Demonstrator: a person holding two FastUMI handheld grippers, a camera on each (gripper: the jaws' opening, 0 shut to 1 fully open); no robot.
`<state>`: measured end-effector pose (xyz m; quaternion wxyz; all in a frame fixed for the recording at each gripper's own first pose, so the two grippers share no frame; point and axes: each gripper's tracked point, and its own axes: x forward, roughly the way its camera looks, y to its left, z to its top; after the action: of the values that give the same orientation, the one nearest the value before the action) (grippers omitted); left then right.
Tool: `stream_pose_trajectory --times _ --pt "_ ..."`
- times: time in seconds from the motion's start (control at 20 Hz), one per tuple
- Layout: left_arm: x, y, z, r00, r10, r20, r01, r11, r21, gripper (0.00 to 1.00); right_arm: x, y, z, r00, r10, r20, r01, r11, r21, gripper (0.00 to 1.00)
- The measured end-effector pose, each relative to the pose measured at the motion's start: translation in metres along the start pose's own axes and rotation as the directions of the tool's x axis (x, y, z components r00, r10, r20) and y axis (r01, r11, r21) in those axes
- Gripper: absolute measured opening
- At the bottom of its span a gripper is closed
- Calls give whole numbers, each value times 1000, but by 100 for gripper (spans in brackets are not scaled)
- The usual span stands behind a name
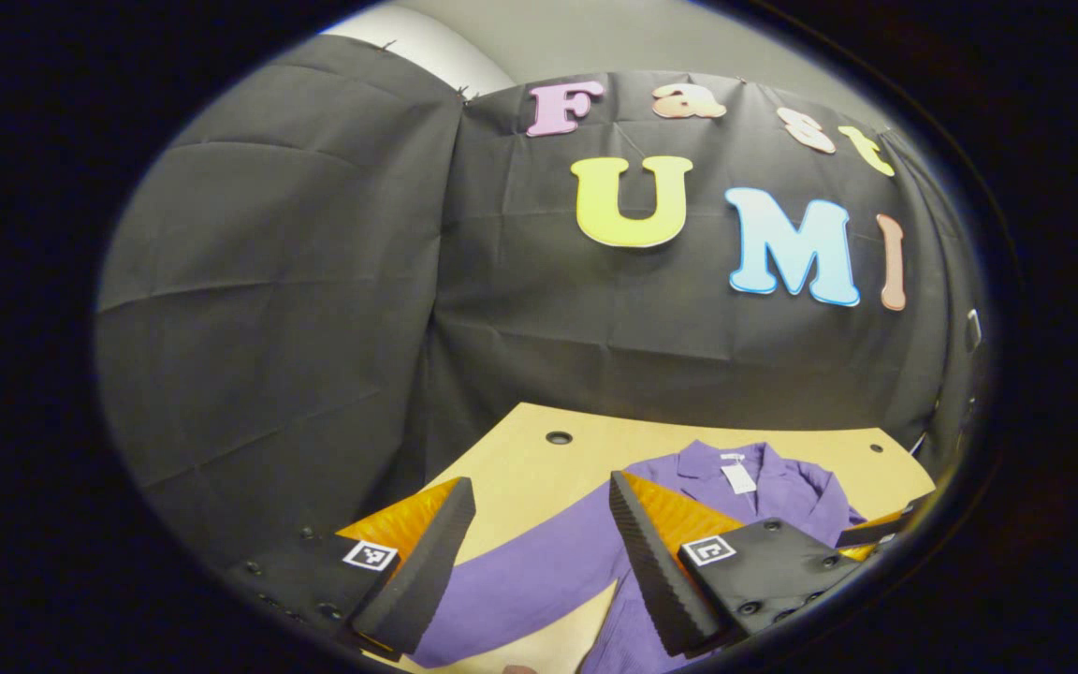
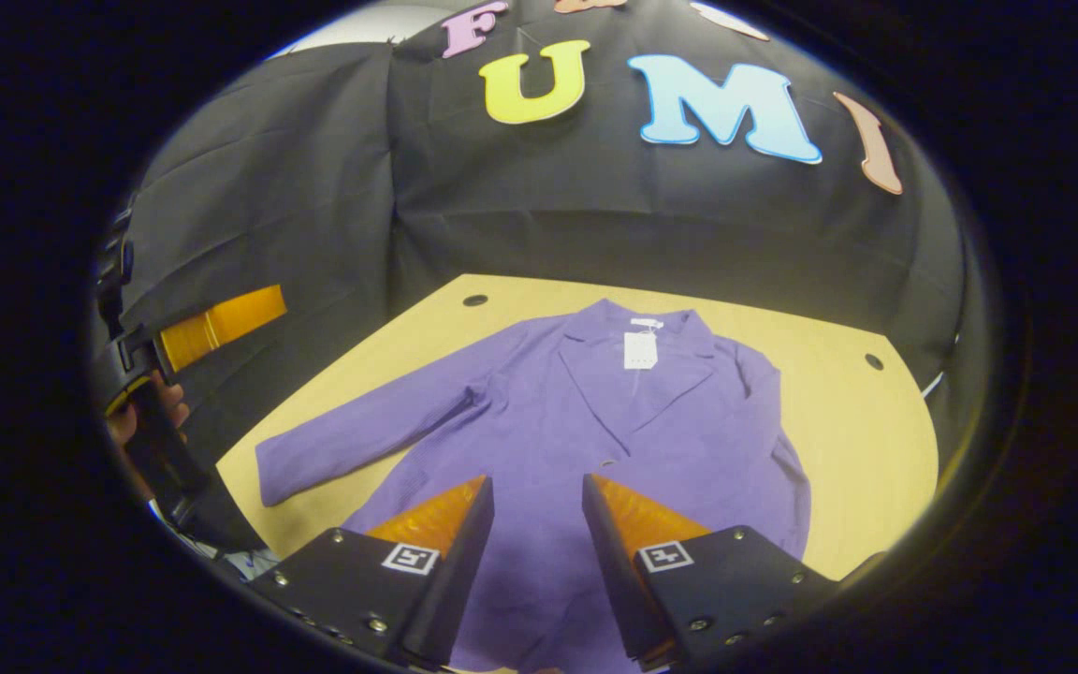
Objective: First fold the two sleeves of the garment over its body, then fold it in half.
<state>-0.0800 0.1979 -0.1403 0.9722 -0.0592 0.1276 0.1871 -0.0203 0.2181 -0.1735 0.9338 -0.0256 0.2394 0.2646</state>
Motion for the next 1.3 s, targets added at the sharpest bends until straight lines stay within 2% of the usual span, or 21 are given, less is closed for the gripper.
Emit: stream_pose_trajectory --times 0.15,0.4,0.6,0.9,1.15,1.3 --pt "3 6 -15 999 33 -40 -34 999 -18 95 -7 -11 16 998 -41 56 43 999 -26 94" --pt "9 25 -51 985 124 -119 -131 990 -51 95 -19 -18 41 991 -52 121 58 997 -45 95" --pt "11 50 -76 960 206 -188 -226 970 -89 95 -25 -20 57 985 -58 164 66 997 -44 94" --pt "-7 100 -126 870 361 -336 -418 901 -115 94 -27 -25 60 986 -52 161 60 997 -44 94" --pt "-16 124 -153 804 419 -422 -511 850 -130 95 -27 -29 59 987 -50 156 57 998 -41 94" --pt "-22 142 -168 744 472 -472 -579 809 -104 95 -27 -30 59 987 -51 155 59 997 -47 94"
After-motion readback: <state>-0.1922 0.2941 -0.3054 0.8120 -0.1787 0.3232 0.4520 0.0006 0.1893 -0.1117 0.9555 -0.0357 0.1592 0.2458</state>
